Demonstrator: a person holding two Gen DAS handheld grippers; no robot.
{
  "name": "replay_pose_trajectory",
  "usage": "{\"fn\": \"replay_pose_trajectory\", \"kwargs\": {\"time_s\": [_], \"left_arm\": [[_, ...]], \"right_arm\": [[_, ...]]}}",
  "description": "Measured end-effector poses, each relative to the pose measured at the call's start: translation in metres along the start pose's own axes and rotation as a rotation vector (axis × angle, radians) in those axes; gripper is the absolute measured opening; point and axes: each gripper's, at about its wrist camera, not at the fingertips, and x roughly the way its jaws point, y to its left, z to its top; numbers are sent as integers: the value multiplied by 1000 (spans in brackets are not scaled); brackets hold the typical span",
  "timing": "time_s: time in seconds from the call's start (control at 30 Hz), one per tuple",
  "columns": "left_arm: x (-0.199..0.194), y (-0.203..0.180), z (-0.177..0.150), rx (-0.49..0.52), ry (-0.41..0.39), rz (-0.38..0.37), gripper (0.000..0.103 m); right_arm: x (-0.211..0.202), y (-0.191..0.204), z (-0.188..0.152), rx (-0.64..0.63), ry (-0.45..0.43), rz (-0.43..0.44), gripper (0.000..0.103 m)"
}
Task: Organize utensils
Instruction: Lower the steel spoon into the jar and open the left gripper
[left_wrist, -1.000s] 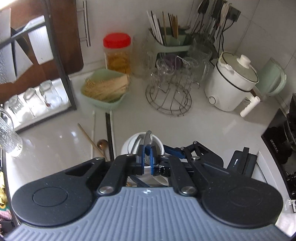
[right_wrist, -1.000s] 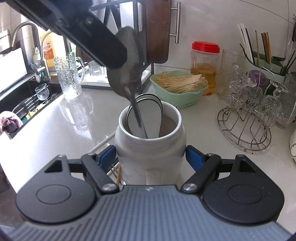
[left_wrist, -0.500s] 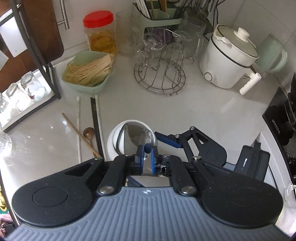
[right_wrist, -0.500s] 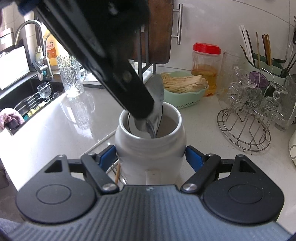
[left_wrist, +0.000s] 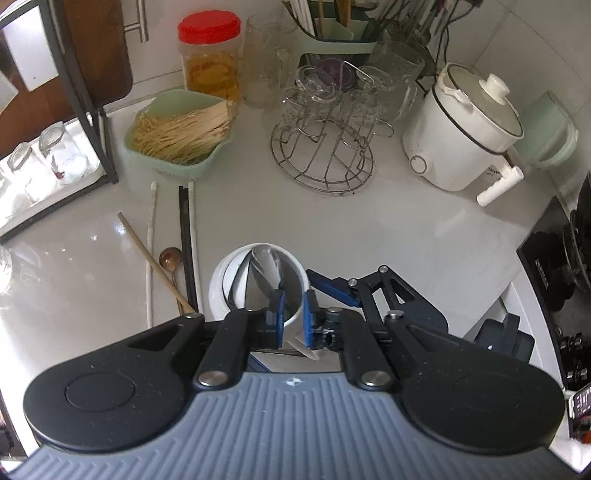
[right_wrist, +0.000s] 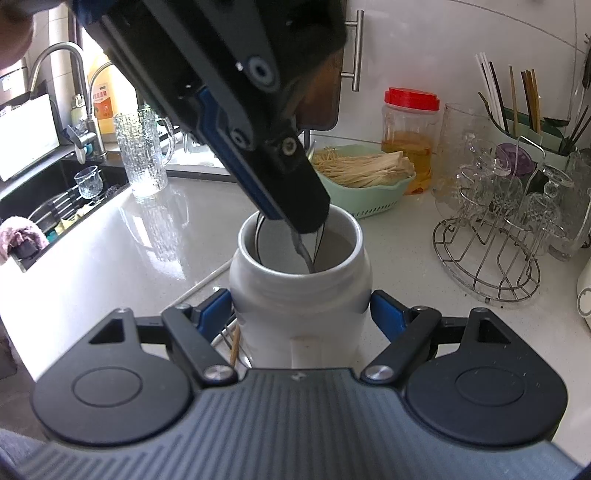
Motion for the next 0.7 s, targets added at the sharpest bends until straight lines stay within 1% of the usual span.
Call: {"fn": "replay_pose_trajectory", "kwargs": {"time_s": [0.1,0.23,0.3,0.43,0.6,0.7], "left_arm": [[-9,1,-1,-7,-42,-4,24],[-24,5,-2,-32,-102,-7,30],[-32,9,-2,-42,-138,21,36],[-42,22,-5,-72,-195,55,42],[-45,46,-11,-128,-215,69,48],[-43,59,-16,-156,-220,86,49]], "right_arm": [[0,-1,1,-4,5,6,84],[0,-1,2,-4,11,8,84],[1,-1,3,2,14,6,84],[5,0,6,18,21,-17,84],[7,-1,7,34,17,-34,84],[8,-2,7,39,14,-42,84]]}}
